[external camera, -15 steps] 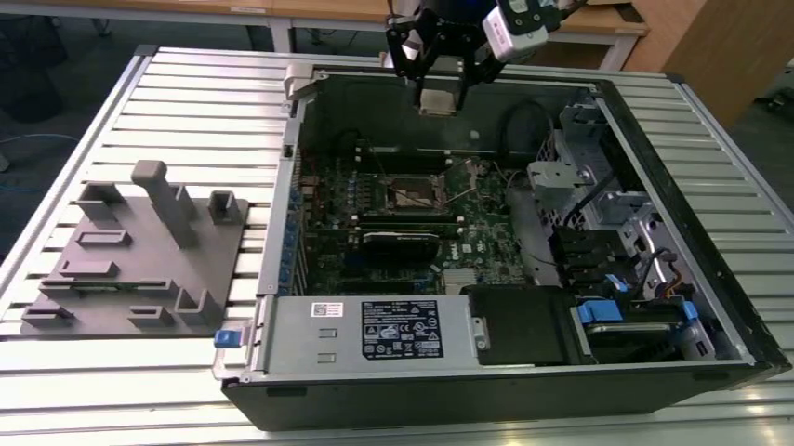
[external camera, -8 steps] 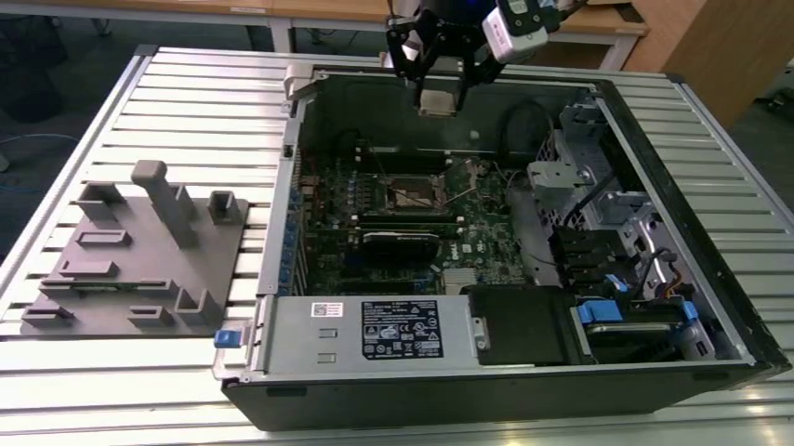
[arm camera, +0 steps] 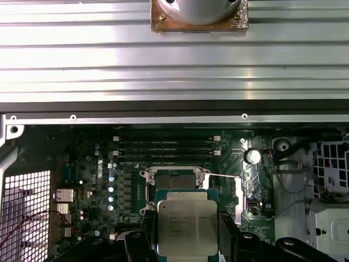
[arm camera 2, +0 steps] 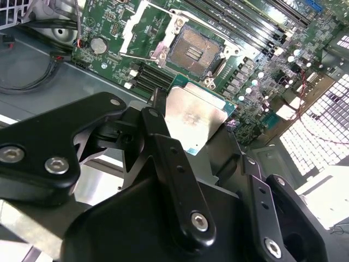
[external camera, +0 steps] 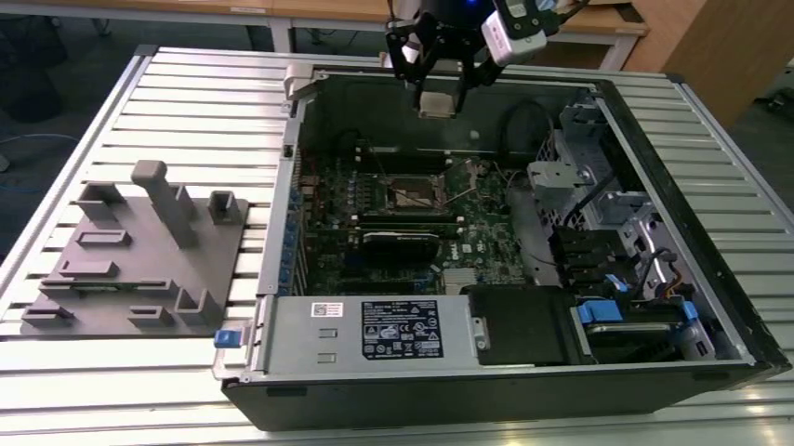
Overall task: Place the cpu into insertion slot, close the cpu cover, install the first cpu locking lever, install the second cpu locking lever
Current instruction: 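Place the cpu into insertion slot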
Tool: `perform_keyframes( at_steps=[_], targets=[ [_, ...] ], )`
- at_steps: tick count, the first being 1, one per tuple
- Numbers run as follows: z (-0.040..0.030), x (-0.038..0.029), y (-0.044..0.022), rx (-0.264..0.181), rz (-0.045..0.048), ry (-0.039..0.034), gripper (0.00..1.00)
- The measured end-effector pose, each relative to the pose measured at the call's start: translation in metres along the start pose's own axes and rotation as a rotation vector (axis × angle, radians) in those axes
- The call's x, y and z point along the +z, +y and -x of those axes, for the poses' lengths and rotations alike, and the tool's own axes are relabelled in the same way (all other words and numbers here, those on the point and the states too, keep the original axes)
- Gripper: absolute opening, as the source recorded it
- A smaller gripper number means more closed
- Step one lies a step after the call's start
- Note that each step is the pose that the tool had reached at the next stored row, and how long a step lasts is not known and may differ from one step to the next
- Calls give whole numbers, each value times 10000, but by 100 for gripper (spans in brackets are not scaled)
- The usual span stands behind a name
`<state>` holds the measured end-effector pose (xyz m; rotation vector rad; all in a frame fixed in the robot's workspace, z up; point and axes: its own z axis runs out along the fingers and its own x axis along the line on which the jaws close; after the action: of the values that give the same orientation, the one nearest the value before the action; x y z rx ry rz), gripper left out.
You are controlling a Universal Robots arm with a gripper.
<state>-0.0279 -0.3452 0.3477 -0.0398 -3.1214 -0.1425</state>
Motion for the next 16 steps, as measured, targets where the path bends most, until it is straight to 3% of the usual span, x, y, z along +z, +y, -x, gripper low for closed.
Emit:
perform_keyframes(
  at_steps=[16],
  targets=[
    [1,58,-5,0,5,-3,54]
  ],
)
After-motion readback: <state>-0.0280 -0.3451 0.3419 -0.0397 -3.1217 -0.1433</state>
